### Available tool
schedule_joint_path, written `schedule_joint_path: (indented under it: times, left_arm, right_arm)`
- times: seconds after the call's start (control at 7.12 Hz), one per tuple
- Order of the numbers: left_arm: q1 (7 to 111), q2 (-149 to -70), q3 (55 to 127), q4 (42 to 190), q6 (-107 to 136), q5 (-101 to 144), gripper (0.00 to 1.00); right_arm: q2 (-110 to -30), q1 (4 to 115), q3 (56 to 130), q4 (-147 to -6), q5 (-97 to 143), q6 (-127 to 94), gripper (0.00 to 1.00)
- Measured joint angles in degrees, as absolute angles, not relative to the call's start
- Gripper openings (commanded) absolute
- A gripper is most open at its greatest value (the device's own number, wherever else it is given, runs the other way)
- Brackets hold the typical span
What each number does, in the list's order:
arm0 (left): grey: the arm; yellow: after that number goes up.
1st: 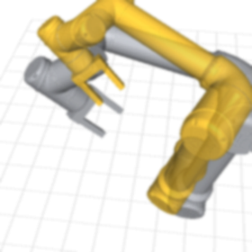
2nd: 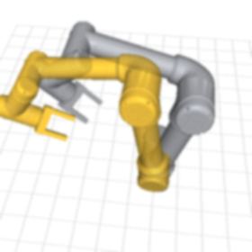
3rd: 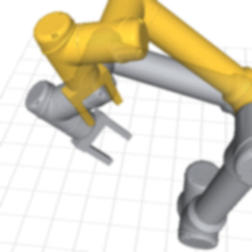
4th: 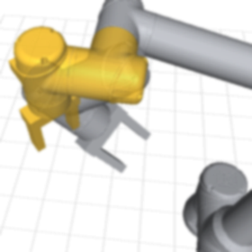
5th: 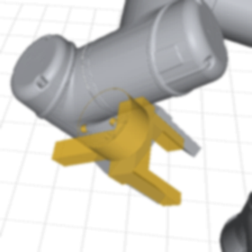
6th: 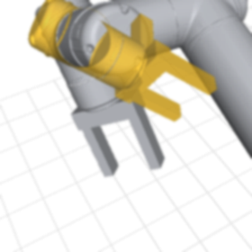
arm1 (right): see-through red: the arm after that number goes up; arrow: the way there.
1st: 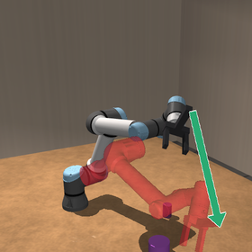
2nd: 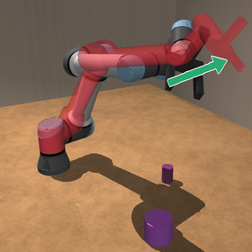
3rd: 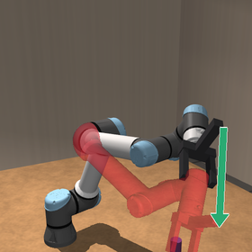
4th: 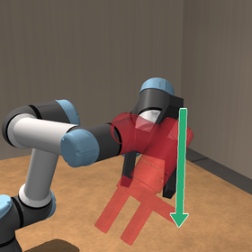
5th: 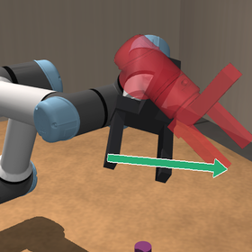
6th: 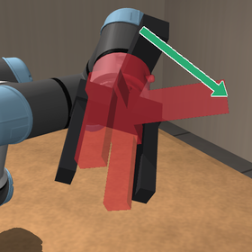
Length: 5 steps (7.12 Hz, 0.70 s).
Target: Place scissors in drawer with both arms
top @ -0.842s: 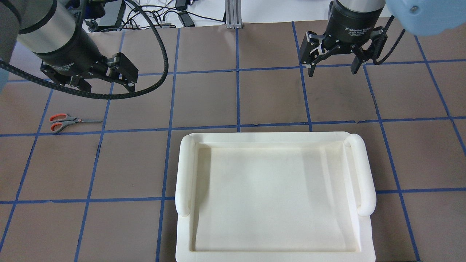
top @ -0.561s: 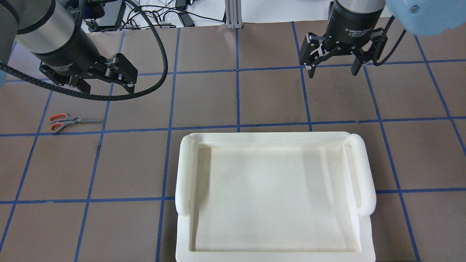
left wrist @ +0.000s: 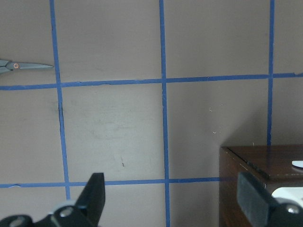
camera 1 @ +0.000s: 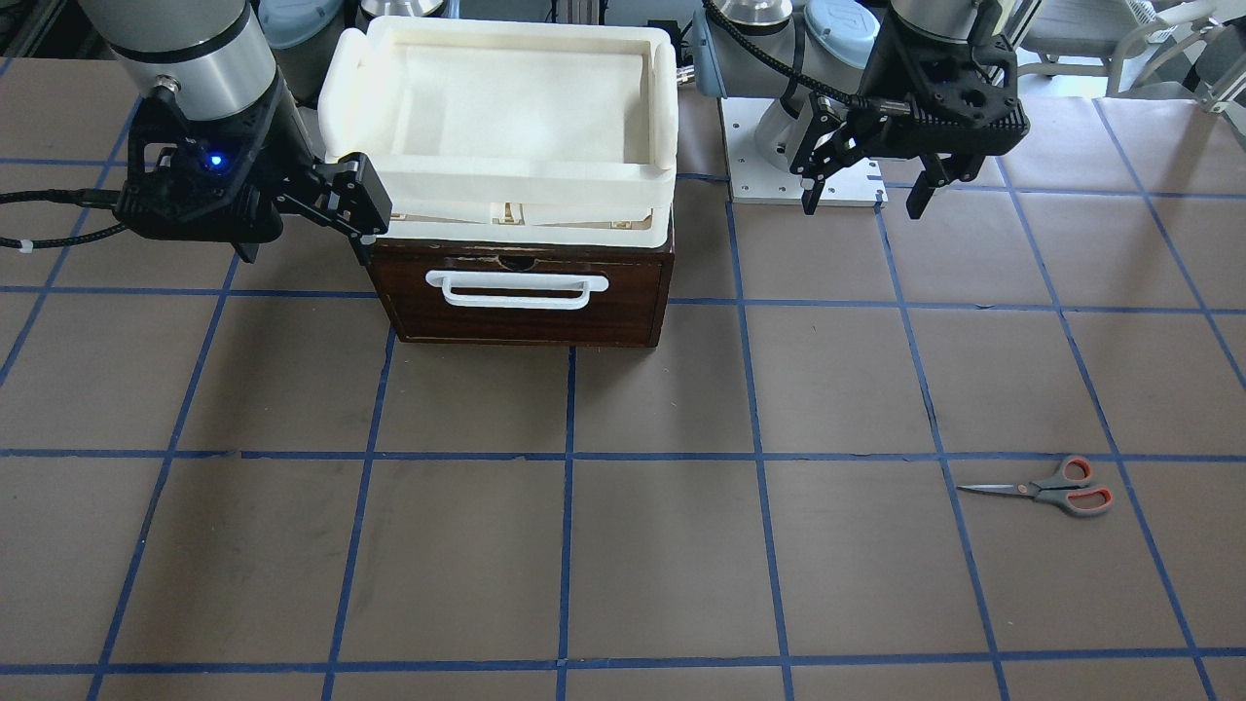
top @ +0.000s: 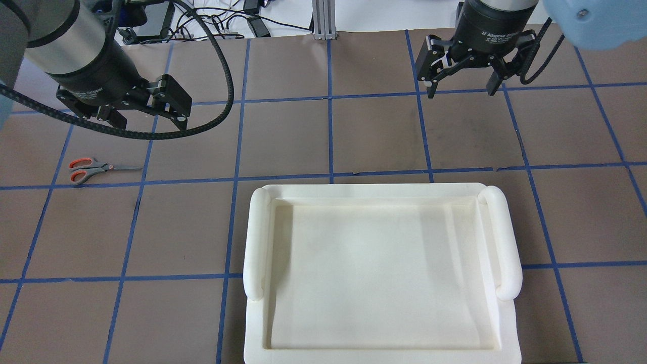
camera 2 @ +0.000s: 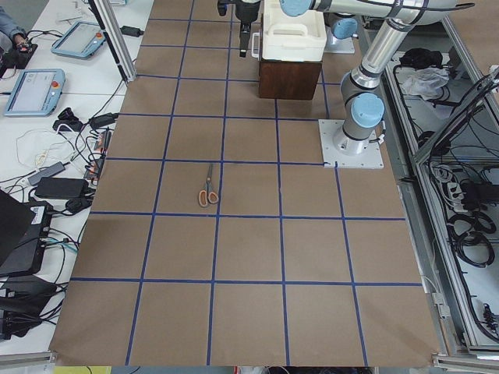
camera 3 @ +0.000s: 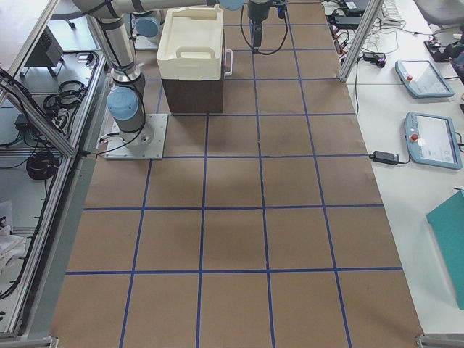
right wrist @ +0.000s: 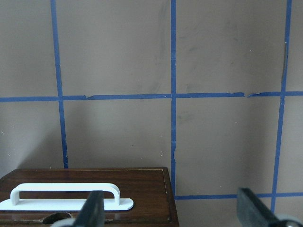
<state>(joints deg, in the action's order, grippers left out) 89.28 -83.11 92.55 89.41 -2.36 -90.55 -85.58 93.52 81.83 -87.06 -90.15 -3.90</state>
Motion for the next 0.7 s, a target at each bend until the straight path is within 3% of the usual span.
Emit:
schedule_joint_path:
  times: [0.7]
  left_arm:
    - [87.0,-84.9,92.7,91.8,-11.9,-90.4,1.00]
  right_arm:
    - [-85.3,93.3,85.8,-89.0,-91.0,-22.9,1.00]
